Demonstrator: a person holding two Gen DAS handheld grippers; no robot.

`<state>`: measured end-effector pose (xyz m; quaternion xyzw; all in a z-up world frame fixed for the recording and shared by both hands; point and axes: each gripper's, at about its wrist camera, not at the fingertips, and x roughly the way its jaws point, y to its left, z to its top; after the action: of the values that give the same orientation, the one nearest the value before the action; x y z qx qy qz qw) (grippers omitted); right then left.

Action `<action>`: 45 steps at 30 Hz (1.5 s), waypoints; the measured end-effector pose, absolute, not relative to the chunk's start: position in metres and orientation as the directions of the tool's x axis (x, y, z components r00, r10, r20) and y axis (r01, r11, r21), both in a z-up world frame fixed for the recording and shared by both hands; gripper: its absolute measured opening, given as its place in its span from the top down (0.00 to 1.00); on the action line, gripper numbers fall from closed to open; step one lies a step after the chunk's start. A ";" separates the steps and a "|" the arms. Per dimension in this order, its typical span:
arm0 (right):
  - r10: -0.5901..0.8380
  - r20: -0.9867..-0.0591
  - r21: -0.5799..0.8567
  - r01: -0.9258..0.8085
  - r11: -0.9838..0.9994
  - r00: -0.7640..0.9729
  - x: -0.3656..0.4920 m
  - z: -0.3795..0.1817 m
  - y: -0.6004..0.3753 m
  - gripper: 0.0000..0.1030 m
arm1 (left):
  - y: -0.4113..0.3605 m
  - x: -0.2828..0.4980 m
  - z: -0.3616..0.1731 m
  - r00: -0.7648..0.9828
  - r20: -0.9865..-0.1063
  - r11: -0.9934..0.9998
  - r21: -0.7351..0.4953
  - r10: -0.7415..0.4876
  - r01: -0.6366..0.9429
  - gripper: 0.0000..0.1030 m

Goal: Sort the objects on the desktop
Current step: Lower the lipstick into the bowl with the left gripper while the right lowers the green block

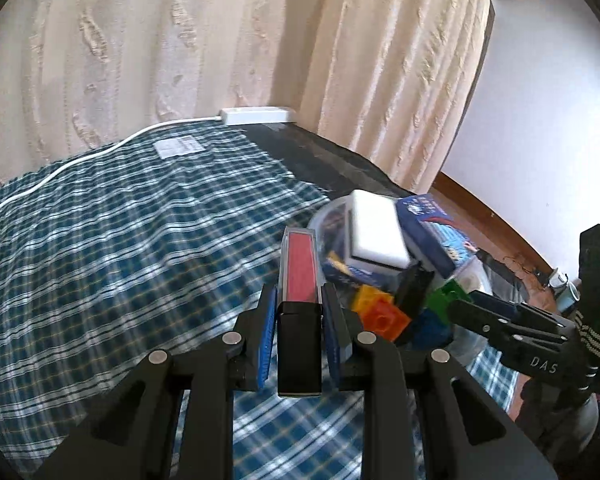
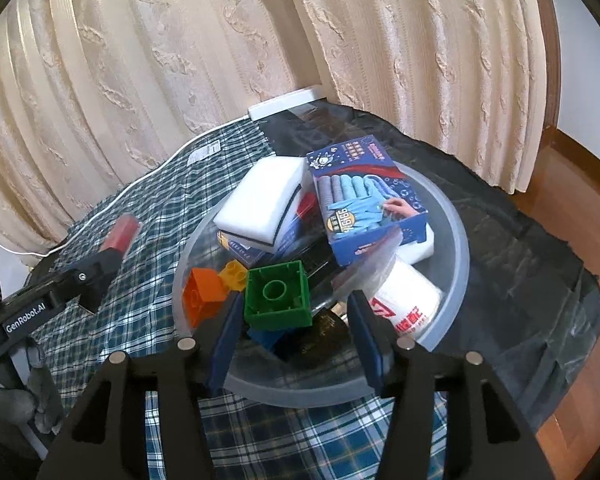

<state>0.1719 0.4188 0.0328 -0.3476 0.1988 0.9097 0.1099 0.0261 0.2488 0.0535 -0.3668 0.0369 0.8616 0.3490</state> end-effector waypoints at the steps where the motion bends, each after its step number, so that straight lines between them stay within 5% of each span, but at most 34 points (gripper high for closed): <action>1: 0.059 -0.673 0.290 -0.337 -0.896 -0.737 0.173 0.033 0.420 0.44 | 0.253 0.027 0.053 -0.479 -0.659 -0.748 -0.198 0.579 -0.633 0.76; 41: 0.069 -0.589 0.366 -0.342 -0.866 -0.805 0.211 0.048 0.449 0.44 | 0.351 0.054 0.024 -0.291 -0.700 -0.608 -0.255 0.652 -0.752 0.76; 45: 0.077 -0.589 0.361 -0.347 -0.865 -0.804 0.212 0.048 0.450 0.44 | 0.350 0.053 0.025 -0.286 -0.692 -0.606 -0.271 0.663 -0.748 0.69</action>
<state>0.2120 0.4503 0.0482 -0.2909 0.2326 0.9209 0.1151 0.0534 0.3504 0.0245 -0.4034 0.0528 0.8001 0.4410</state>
